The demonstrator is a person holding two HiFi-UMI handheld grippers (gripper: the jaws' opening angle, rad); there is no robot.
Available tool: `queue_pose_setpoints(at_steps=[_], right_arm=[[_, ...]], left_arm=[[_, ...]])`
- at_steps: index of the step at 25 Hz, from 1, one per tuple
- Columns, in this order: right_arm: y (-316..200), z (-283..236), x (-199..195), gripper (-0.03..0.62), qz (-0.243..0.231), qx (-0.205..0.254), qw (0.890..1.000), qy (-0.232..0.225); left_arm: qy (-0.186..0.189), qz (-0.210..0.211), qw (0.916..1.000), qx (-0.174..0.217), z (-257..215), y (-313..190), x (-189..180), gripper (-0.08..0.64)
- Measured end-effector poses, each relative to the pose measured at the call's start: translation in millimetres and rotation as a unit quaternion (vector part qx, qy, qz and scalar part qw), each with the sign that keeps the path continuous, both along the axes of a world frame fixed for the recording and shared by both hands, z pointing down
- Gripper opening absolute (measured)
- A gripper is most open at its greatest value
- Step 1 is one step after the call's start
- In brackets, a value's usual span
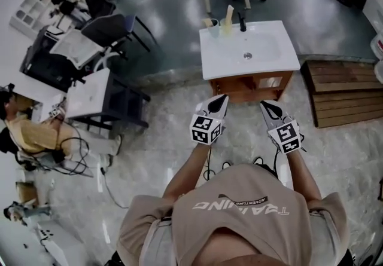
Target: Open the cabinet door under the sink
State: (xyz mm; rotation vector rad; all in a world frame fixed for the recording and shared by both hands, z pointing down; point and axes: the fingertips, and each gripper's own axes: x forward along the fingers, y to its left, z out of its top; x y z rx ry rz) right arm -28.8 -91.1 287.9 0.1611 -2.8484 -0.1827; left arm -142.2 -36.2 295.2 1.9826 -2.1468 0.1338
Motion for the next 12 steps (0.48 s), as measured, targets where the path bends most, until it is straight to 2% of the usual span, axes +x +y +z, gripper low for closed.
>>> queue_pose_setpoints(at_steps=[4, 8, 12], right_arm=[[-8.2, -38.7, -4.9, 0.002, 0.016, 0.003, 0.999, -0.042], [-1.9, -74.5, -16.3, 0.002, 0.001, 0.050, 0.997, -0.062], [5.1, -93.8, -23.6, 0.002, -0.002, 0.054, 0.995, -0.085]], left_arm=[[-0.026, -0.027, 0.9987, 0.034, -42.7, 14.8, -10.6, 0.015], [-0.035, -0.031, 0.9973, 0.057, -75.3, 24.0, -15.4, 0.015], [-0.055, -0.041, 0.9951, 0.071, -92.9, 27.8, -23.9, 0.015]])
